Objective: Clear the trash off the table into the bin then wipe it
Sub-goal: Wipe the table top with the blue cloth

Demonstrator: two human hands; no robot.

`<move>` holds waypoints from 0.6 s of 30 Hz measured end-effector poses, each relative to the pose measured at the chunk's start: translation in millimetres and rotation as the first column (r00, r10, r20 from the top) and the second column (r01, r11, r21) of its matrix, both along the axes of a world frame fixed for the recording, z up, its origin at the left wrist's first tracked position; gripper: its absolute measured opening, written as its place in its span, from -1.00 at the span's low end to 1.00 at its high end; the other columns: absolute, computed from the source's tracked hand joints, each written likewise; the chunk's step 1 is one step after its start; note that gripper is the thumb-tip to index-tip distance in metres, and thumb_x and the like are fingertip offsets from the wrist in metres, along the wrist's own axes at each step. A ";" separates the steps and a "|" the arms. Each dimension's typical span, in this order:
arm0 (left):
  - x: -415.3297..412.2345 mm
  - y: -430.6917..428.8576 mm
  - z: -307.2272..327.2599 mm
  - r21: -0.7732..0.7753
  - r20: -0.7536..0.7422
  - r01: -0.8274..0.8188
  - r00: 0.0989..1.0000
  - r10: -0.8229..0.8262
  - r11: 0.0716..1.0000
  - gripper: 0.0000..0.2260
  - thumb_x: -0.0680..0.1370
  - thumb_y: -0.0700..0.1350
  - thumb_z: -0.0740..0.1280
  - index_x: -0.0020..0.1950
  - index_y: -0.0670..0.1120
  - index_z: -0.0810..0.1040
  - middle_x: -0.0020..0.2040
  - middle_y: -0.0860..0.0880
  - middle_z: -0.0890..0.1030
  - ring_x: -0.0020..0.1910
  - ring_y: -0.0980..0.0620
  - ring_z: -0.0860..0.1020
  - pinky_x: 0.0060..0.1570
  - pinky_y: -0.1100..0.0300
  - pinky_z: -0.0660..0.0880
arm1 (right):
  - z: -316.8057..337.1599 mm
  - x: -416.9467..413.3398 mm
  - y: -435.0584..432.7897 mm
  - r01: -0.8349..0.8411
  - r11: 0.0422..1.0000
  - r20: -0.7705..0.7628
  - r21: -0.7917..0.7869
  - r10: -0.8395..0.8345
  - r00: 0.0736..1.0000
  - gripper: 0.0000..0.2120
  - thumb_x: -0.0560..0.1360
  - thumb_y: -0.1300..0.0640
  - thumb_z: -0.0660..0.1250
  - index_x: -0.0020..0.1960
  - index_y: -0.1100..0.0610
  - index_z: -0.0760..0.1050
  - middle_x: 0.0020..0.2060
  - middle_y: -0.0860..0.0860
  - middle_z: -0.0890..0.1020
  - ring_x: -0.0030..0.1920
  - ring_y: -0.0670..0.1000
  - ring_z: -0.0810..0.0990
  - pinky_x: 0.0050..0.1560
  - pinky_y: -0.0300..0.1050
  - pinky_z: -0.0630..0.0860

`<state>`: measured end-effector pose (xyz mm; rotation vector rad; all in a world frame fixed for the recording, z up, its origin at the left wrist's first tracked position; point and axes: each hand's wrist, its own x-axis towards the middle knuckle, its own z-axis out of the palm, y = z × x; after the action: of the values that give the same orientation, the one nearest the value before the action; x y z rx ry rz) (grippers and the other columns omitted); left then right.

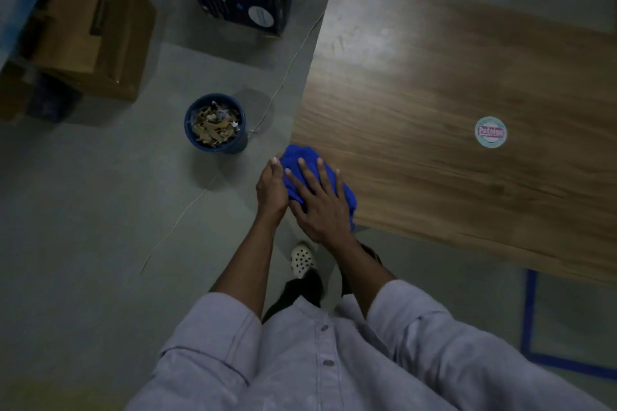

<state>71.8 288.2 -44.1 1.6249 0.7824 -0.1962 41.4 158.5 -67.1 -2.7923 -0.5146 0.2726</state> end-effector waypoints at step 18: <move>85.6 -21.7 -6.0 0.089 -0.055 0.095 0.994 -0.090 0.992 -0.61 0.70 0.05 0.13 0.50 0.00 0.42 0.42 -0.07 0.53 0.38 -0.08 0.49 0.40 0.00 0.41 | 2.2 79.1 -53.5 0.210 0.978 -0.101 0.009 -0.208 0.973 -0.30 0.62 -0.19 0.15 0.66 -0.21 -0.08 0.67 -0.11 -0.12 0.65 0.09 -0.25 0.60 0.30 -0.16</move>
<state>157.3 266.5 -50.2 1.7502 0.7650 -0.2725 120.5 105.0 -64.8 -2.7672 -0.1959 0.3555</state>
